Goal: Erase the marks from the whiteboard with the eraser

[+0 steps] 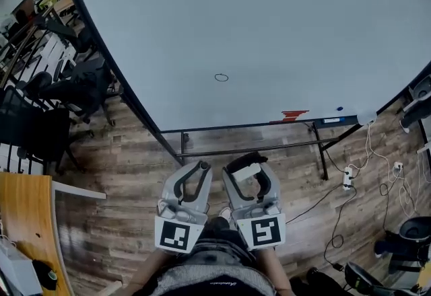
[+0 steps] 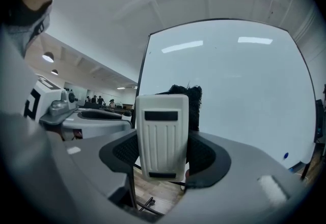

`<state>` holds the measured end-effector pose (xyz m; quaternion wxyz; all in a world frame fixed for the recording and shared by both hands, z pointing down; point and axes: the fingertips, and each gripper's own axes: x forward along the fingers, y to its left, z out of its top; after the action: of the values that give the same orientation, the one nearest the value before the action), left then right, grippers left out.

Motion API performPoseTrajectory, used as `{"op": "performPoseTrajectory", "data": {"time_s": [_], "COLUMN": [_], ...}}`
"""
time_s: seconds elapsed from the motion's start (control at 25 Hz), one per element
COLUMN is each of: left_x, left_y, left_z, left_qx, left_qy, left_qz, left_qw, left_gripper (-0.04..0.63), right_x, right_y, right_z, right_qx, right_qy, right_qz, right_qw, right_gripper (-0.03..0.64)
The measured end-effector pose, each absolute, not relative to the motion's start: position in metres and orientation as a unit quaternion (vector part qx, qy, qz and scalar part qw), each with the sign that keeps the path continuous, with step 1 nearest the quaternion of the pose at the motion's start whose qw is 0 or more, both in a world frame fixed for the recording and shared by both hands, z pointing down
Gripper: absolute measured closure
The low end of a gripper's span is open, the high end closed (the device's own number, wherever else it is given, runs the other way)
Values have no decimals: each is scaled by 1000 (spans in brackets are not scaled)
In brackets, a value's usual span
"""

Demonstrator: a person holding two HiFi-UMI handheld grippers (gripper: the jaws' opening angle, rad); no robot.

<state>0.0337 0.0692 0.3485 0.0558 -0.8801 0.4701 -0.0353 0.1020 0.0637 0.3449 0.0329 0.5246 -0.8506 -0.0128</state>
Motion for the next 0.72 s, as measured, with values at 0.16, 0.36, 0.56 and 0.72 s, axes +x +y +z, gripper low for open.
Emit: {"op": "performPoseTrajectory", "data": {"time_s": [0.16, 0.36, 0.56, 0.72], "left_x": [29, 19, 20, 20], "left_y": [57, 34, -3, -30], "left_z": [354, 356, 357, 351], "left_qx": [-874, -873, -884, -894], "left_qy": [484, 485, 466, 445], "left_qz": [-40, -39, -33, -22], "left_qw": [35, 38, 32, 46], "left_gripper": [525, 525, 525, 525], "right_x": [98, 94, 107, 115], "right_y": [44, 21, -14, -41], "right_z": [343, 346, 348, 343], "right_qx": [512, 522, 556, 585], "right_qy": [-859, -852, -830, -809], "right_qz": [-12, -17, -13, -26], "right_qw": [25, 36, 47, 51], "right_gripper": [353, 353, 354, 354]}}
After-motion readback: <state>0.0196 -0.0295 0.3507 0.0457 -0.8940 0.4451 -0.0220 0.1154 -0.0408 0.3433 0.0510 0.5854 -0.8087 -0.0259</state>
